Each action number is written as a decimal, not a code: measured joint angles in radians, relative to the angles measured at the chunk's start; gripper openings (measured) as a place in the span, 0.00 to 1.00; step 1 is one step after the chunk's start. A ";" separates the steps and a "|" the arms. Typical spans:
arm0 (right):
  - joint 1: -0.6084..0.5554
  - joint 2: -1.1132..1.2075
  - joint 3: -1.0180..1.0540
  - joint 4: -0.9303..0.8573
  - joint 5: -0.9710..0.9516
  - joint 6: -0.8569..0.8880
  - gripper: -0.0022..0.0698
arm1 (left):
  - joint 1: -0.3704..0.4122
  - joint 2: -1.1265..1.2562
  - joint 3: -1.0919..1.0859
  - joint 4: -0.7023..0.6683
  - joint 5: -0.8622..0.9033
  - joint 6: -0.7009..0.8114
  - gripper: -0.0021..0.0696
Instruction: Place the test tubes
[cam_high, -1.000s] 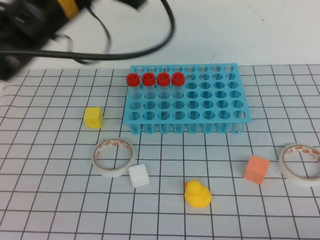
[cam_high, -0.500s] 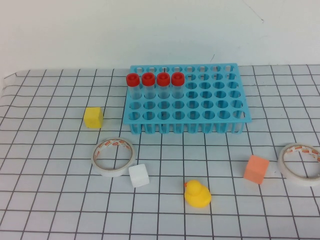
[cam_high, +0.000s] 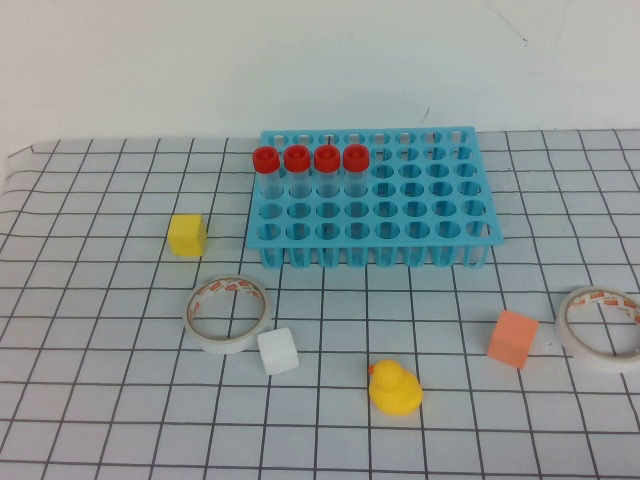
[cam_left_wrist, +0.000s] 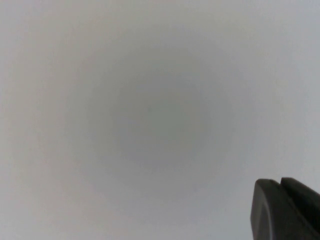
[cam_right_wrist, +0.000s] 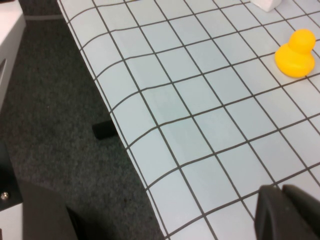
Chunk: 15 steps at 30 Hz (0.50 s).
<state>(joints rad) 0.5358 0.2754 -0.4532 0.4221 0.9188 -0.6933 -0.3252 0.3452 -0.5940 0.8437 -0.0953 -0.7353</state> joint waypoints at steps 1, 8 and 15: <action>0.000 0.000 0.000 0.000 0.000 0.000 0.03 | 0.000 -0.046 0.048 0.000 0.002 -0.010 0.03; 0.000 0.000 0.000 0.001 0.000 0.000 0.03 | 0.000 -0.338 0.299 0.006 0.004 -0.031 0.03; 0.000 0.000 0.000 0.004 0.000 0.000 0.03 | 0.000 -0.359 0.361 0.055 -0.004 -0.031 0.03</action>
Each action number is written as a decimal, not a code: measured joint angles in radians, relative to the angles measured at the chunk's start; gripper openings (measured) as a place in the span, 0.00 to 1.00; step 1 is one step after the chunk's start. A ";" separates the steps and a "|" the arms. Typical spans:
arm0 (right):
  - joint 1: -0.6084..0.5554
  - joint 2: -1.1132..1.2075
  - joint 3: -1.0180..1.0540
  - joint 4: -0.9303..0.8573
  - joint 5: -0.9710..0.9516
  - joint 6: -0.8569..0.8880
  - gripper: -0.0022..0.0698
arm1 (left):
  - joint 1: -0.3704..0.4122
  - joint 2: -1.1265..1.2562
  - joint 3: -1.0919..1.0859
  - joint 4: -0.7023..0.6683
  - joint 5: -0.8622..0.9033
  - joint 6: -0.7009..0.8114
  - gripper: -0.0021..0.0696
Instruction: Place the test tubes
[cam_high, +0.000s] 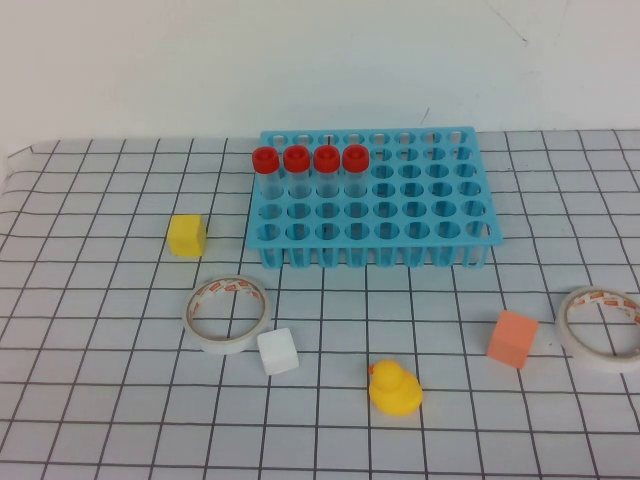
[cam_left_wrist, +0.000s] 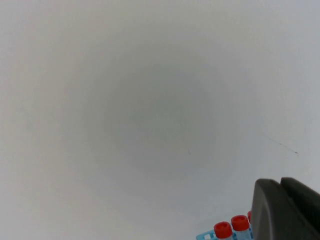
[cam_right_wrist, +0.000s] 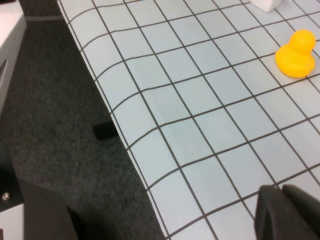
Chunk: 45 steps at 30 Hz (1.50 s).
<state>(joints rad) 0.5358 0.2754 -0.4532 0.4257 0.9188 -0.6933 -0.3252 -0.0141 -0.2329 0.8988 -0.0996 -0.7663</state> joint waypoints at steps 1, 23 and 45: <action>0.000 0.000 0.000 0.000 0.000 0.000 0.03 | 0.000 0.000 0.000 0.014 0.000 0.000 0.03; 0.000 0.000 0.000 0.000 0.000 0.000 0.03 | 0.275 0.000 0.194 -1.057 -0.071 0.890 0.03; 0.000 0.000 0.000 0.000 0.000 0.000 0.03 | 0.273 0.000 0.250 -1.053 0.412 0.929 0.03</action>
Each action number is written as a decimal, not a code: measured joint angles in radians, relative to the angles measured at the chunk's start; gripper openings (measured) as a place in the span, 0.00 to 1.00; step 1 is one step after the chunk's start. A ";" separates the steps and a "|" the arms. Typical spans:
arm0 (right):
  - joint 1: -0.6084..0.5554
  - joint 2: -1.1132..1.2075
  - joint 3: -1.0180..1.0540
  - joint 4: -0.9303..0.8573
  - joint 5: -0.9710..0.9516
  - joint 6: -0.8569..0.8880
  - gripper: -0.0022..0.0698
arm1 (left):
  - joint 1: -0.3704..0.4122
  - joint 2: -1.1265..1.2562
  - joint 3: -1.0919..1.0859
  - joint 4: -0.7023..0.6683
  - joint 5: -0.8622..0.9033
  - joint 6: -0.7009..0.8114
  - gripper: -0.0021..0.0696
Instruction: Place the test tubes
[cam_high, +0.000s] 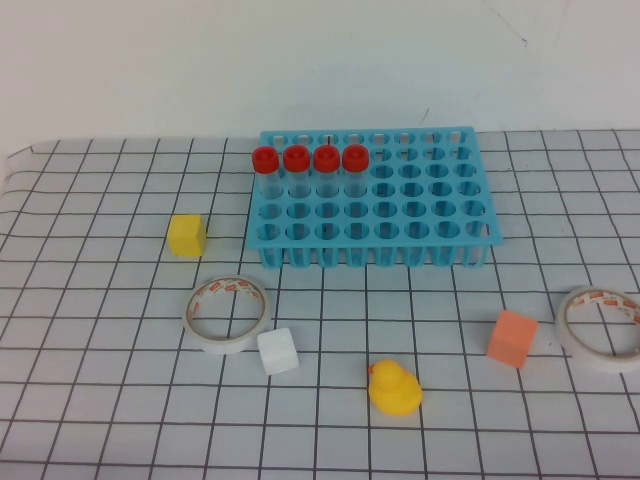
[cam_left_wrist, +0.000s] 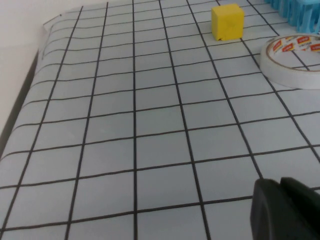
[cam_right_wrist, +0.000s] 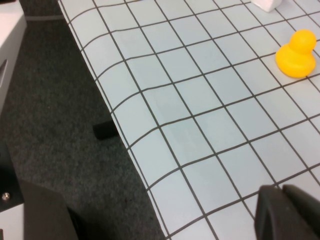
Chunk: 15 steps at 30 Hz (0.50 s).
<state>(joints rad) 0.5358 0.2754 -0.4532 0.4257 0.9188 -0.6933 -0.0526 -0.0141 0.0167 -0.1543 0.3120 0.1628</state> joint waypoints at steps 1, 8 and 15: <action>0.000 0.000 0.000 0.000 0.000 0.000 0.03 | -0.007 0.000 0.000 -0.002 0.000 0.004 0.03; 0.000 0.000 0.000 0.000 0.000 0.000 0.03 | -0.034 0.000 0.000 -0.009 0.002 0.011 0.03; 0.000 0.000 0.000 0.000 0.000 0.000 0.03 | -0.032 0.000 0.000 -0.013 0.002 0.013 0.03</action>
